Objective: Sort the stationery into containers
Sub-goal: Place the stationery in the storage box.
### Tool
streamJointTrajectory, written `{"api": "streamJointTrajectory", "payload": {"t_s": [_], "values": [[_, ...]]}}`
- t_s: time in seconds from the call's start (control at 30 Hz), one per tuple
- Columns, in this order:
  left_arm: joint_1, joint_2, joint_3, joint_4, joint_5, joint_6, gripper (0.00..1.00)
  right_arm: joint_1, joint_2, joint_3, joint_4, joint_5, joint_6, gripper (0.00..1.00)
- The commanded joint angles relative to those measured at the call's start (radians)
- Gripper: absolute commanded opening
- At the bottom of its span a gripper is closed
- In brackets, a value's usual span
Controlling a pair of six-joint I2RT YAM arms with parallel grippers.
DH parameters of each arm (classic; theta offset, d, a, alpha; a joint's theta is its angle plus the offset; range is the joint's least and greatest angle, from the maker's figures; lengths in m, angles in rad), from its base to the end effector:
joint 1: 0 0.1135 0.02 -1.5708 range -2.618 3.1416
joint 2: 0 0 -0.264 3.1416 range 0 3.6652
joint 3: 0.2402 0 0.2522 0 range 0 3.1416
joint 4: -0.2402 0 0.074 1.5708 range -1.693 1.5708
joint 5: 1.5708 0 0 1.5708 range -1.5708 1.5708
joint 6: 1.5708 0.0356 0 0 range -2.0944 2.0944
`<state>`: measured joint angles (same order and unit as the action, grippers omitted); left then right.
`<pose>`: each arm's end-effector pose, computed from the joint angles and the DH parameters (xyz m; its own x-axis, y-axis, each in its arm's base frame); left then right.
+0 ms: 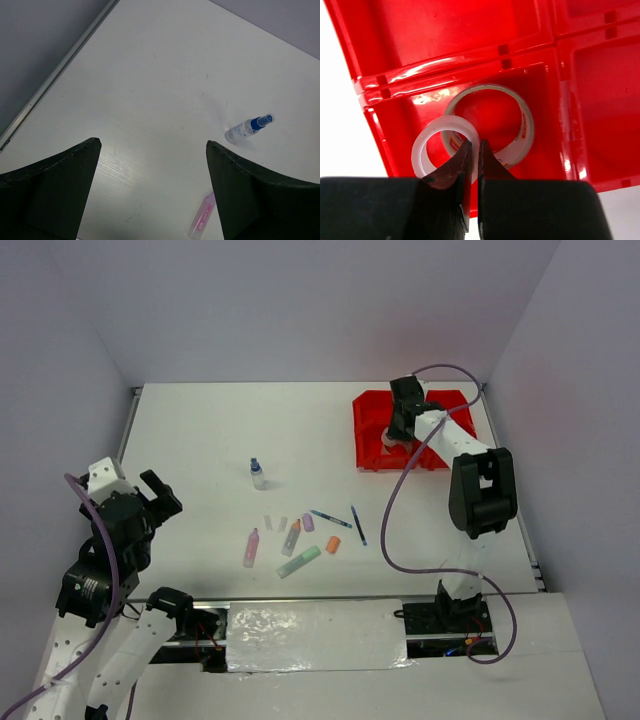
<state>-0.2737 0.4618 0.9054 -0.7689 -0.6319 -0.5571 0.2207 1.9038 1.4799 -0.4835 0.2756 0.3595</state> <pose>0.0793 -0.0004 0.3576 -0.0916 -0.4174 -0.9041 -0.4349 0.8335 -0.3408 0.4128 0.0827 0.2316 -0.7362 0.1818 -0.6519 0.2264 0.9739 0.0159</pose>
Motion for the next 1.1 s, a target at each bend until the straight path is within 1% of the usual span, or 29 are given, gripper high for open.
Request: {"api": "streamJointTrajectory", "payload": {"t_s": [0.0, 0.17, 0.43, 0.53, 0.57, 0.63, 0.73, 0.83, 0.9, 0.93, 1.0, 1.07], "values": [[0.005, 0.023, 0.029, 0.043, 0.006, 0.002, 0.99, -0.014, -0.019, 0.036, 0.017, -0.019, -0.025, 0.0], [0.007, 0.038, 0.026, 0.048, 0.02, 0.008, 0.99, -0.058, 0.032, 0.052, 0.005, -0.045, -0.039, 0.0], [0.013, 0.043, 0.024, 0.057, 0.032, 0.014, 0.99, -0.073, 0.034, 0.026, 0.011, -0.042, -0.057, 0.02], [0.014, 0.049, 0.026, 0.059, 0.038, 0.019, 0.99, -0.075, 0.04, 0.033, 0.006, -0.039, -0.06, 0.1], [0.014, 0.054, 0.026, 0.057, 0.04, 0.02, 0.99, -0.075, 0.043, 0.033, 0.005, -0.042, -0.06, 0.19], [0.016, 0.057, 0.026, 0.057, 0.043, 0.02, 0.99, -0.075, 0.046, 0.034, 0.005, -0.044, -0.059, 0.27], [0.018, 0.057, 0.026, 0.059, 0.043, 0.023, 0.99, -0.073, 0.054, 0.04, 0.0, -0.042, -0.06, 0.32], [0.019, 0.052, 0.024, 0.06, 0.044, 0.023, 0.99, -0.075, 0.046, 0.052, -0.015, -0.041, -0.059, 0.41], [0.021, 0.052, 0.024, 0.06, 0.046, 0.023, 0.99, -0.073, 0.035, 0.056, -0.018, -0.056, -0.059, 0.45], [0.021, 0.052, 0.024, 0.06, 0.047, 0.023, 0.99, -0.073, 0.018, 0.057, -0.018, -0.068, -0.059, 0.47], [0.022, 0.054, 0.026, 0.063, 0.049, 0.025, 0.99, -0.069, -0.006, 0.063, -0.026, -0.101, -0.057, 0.49], [0.022, 0.054, 0.024, 0.06, 0.049, 0.023, 0.99, -0.049, -0.067, 0.062, -0.023, -0.121, -0.065, 0.52]]}}
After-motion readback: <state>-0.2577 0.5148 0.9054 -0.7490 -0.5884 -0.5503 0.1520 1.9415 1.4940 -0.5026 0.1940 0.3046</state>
